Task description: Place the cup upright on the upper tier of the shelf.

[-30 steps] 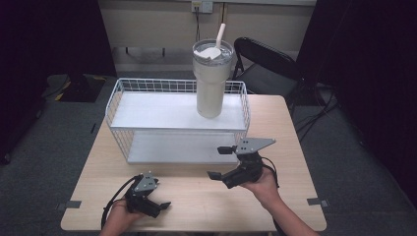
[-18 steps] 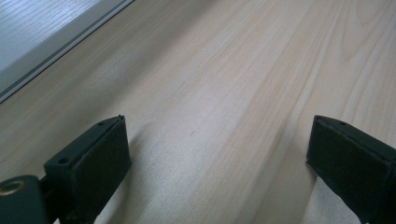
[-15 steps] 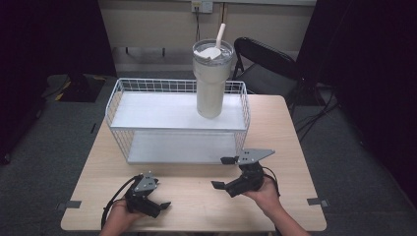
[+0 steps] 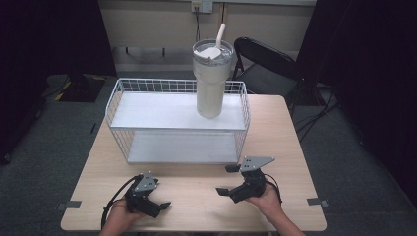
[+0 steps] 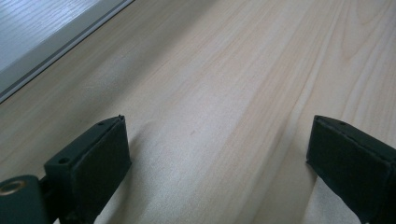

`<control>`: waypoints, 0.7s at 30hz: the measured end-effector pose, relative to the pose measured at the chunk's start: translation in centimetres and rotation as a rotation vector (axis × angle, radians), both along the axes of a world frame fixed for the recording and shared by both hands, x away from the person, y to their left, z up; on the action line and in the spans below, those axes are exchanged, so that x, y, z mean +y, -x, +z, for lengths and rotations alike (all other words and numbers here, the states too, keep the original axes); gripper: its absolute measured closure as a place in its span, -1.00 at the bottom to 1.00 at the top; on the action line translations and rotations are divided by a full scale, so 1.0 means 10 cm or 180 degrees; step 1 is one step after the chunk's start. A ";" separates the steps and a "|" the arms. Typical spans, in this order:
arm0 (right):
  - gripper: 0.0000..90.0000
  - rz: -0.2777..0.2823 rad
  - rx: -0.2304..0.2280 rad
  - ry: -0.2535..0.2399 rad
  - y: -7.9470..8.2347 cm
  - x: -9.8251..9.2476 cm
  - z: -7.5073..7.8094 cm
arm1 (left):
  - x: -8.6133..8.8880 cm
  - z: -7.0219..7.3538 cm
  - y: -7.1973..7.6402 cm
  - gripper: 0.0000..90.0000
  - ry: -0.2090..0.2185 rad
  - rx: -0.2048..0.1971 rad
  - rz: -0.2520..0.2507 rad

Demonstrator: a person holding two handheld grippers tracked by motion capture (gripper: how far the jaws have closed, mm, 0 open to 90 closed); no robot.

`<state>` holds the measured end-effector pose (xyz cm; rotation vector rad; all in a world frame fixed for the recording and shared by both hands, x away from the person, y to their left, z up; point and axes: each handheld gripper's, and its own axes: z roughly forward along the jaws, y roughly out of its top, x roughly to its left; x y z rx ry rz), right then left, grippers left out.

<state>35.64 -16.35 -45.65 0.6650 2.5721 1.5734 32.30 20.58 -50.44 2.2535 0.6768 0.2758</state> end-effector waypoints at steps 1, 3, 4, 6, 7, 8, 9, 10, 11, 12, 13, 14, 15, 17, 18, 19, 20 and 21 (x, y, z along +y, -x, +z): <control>-0.79 -0.0005 -0.0005 0.0009 0.00 -0.01 -0.02 | 0.00 0.00 0.00 -0.88 0.0001 0.0001 0.0001; -0.79 -0.0008 0.0012 0.0004 0.00 -0.02 -0.05 | 0.00 0.00 0.00 -0.88 0.0000 0.0000 0.0000; -0.79 -0.0008 0.0012 0.0004 0.00 -0.02 -0.05 | 0.00 0.00 0.00 -0.88 0.0000 0.0000 0.0000; -0.79 -0.0030 0.0041 0.0031 -0.01 -0.04 -0.10 | 0.00 0.00 0.00 -0.88 0.0000 0.0001 0.0000; -0.79 -0.0037 0.0025 0.0044 -0.01 -0.05 -0.12 | 0.00 0.00 0.00 -0.88 0.0000 0.0000 0.0000; -0.79 -0.0049 0.0034 0.0060 -0.02 -0.07 -0.14 | 0.00 0.00 0.00 -0.88 0.0000 0.0000 0.0001; -0.79 -0.0049 0.0052 0.0067 -0.02 -0.08 -0.17 | 0.00 0.00 0.00 -0.88 0.0002 0.0001 0.0003; -0.79 -0.0049 0.0052 0.0067 -0.02 -0.08 -0.17 | 0.00 0.00 0.00 -0.88 0.0002 0.0001 0.0003; -0.79 -0.0058 0.0044 0.0083 -0.02 -0.09 -0.19 | 0.00 0.00 0.00 -0.88 0.0001 0.0001 0.0004; -0.79 -0.0074 0.0044 0.0122 -0.03 -0.11 -0.21 | 0.00 0.00 0.00 -0.88 0.0001 0.0001 0.0004; -0.79 -0.0092 0.0051 0.0168 -0.04 -0.14 -0.25 | 0.00 0.00 0.00 -0.88 0.0003 0.0002 0.0005; -0.79 -0.0108 0.0052 0.0193 -0.04 -0.15 -0.26 | 0.00 0.00 0.00 -0.88 0.0002 0.0001 0.0004; -0.79 -0.0122 0.0059 0.0207 -0.04 -0.17 -0.28 | 0.00 0.00 0.00 -0.88 0.0002 0.0001 0.0005; -0.79 -0.0136 0.0063 0.0252 -0.05 -0.19 -0.30 | 0.00 0.00 0.00 -0.88 0.0002 0.0002 0.0004; -0.79 -0.0136 0.0063 0.0252 -0.05 -0.19 -0.30 | 0.00 0.00 0.00 -0.88 0.0001 0.0001 0.0004; -0.79 -0.0134 0.0040 0.0313 -0.05 -0.20 -0.33 | 0.00 0.00 0.00 -0.88 0.0001 0.0001 0.0004; -0.79 -0.0136 0.0022 0.0336 -0.05 -0.20 -0.34 | 0.00 0.00 0.00 -0.88 0.0002 0.0001 0.0004; -0.79 -0.0132 0.0034 0.0363 -0.05 -0.20 -0.35 | 0.00 0.00 0.00 -0.88 -0.0001 0.0001 0.0004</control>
